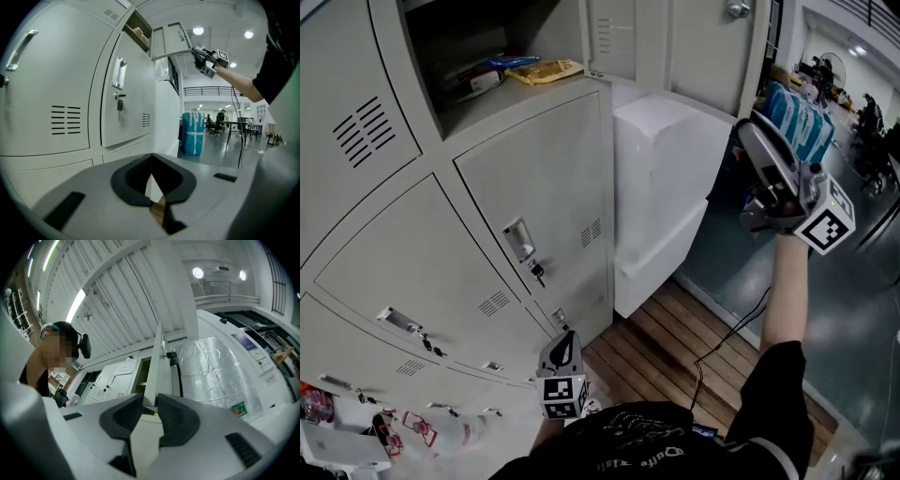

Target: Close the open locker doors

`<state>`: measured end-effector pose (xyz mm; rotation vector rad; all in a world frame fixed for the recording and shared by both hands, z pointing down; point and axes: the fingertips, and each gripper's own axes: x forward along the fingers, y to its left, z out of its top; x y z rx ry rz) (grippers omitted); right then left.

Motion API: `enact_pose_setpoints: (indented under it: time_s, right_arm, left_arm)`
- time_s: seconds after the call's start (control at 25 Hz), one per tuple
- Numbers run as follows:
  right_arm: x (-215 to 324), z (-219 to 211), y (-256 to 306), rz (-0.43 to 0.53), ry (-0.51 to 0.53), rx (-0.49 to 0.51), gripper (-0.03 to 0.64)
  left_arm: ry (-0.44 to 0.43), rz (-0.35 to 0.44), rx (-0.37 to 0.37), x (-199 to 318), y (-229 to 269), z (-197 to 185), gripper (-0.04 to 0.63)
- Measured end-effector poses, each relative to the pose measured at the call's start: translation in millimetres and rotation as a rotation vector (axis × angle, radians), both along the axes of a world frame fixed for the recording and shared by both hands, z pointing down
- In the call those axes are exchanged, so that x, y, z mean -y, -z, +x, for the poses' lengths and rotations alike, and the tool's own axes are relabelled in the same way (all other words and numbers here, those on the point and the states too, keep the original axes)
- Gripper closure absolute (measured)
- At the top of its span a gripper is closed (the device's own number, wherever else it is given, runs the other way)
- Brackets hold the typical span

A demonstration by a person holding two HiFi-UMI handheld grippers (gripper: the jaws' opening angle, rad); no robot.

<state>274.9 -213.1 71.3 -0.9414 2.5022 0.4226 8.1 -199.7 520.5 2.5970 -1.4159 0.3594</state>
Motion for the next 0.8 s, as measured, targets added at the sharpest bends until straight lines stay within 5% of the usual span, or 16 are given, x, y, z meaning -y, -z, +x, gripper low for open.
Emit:
enact_pose_setpoints:
  time_s: [0.4,0.8]
  right_arm:
    - [-18.4,-40.3,0.3,0.042,0.151,-0.018,0.511]
    - [-25.7,-90.4,0.7,0.035,0.112,0.006,0.528]
  left_arm:
    - [0.074,-0.042,-0.066,0.6,-5.9,-29.5,0.588]
    - [0.107,-0.038,-0.066,-3.6,-8.7,-45.6,0.588]
